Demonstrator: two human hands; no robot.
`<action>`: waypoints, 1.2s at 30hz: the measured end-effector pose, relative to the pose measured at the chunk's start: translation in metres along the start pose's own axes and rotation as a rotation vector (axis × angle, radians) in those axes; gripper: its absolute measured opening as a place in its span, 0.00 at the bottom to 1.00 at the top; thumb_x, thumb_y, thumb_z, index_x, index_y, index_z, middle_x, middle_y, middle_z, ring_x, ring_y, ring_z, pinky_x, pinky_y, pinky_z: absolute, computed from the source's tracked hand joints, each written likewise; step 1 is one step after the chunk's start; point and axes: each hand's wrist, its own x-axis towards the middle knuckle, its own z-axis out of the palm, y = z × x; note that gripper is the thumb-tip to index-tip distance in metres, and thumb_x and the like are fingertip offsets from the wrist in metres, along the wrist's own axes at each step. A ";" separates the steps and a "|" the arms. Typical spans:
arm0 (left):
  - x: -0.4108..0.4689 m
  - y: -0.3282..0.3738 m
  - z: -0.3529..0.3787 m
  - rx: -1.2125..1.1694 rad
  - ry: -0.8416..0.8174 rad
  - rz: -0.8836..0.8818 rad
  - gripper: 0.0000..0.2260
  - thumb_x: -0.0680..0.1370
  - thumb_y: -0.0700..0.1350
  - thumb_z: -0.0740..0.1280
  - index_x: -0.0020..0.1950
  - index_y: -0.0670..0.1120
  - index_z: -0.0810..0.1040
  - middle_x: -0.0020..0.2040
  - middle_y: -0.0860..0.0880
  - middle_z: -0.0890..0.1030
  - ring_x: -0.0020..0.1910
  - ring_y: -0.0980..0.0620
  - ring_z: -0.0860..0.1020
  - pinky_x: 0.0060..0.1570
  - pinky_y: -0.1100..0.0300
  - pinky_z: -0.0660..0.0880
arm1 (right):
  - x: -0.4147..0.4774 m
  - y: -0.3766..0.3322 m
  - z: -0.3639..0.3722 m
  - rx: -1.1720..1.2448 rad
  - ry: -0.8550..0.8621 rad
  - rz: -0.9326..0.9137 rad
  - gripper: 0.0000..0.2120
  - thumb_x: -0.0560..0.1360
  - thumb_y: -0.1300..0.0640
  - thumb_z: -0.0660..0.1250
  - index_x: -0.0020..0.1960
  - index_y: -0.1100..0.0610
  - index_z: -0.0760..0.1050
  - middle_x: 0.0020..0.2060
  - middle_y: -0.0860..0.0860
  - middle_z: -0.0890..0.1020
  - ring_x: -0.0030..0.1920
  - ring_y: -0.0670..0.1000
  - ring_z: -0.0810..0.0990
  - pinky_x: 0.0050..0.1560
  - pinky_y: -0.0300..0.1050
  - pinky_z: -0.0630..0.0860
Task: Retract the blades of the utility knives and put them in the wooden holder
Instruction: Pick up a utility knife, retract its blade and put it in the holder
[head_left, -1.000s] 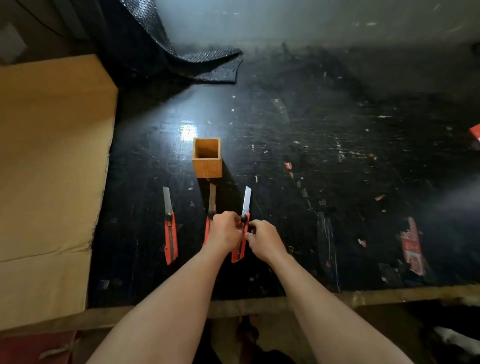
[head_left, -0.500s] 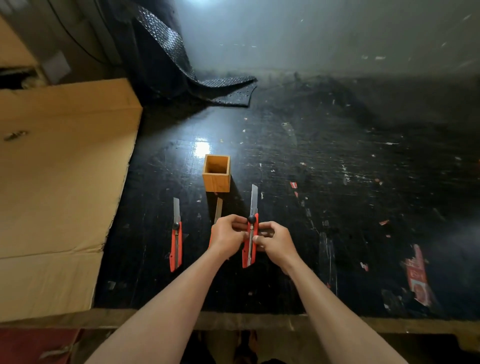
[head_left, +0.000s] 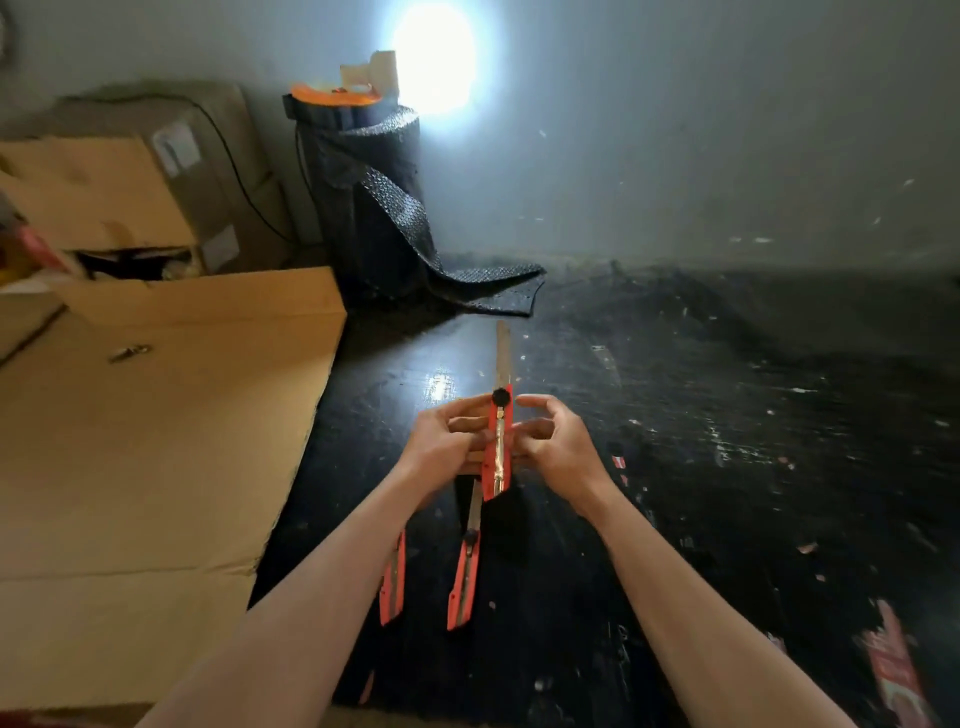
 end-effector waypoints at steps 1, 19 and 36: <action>0.001 0.010 -0.004 -0.018 0.005 0.014 0.22 0.78 0.27 0.67 0.70 0.43 0.79 0.55 0.39 0.87 0.47 0.42 0.88 0.42 0.50 0.86 | 0.004 -0.011 0.003 -0.002 0.002 -0.042 0.20 0.79 0.68 0.68 0.68 0.56 0.71 0.50 0.61 0.86 0.44 0.54 0.89 0.42 0.45 0.86; 0.014 0.103 -0.027 -0.063 -0.019 0.176 0.20 0.79 0.28 0.67 0.68 0.43 0.80 0.46 0.49 0.89 0.41 0.52 0.89 0.33 0.59 0.83 | 0.046 -0.089 0.014 -0.257 0.071 -0.303 0.11 0.82 0.58 0.66 0.63 0.51 0.80 0.61 0.53 0.84 0.58 0.53 0.84 0.47 0.38 0.83; 0.031 0.100 -0.024 -0.012 0.066 0.201 0.19 0.79 0.32 0.70 0.69 0.45 0.80 0.54 0.45 0.87 0.43 0.52 0.89 0.37 0.57 0.85 | 0.033 -0.068 0.008 -0.280 -0.012 -0.233 0.11 0.81 0.62 0.69 0.59 0.50 0.79 0.54 0.46 0.84 0.56 0.51 0.85 0.57 0.49 0.85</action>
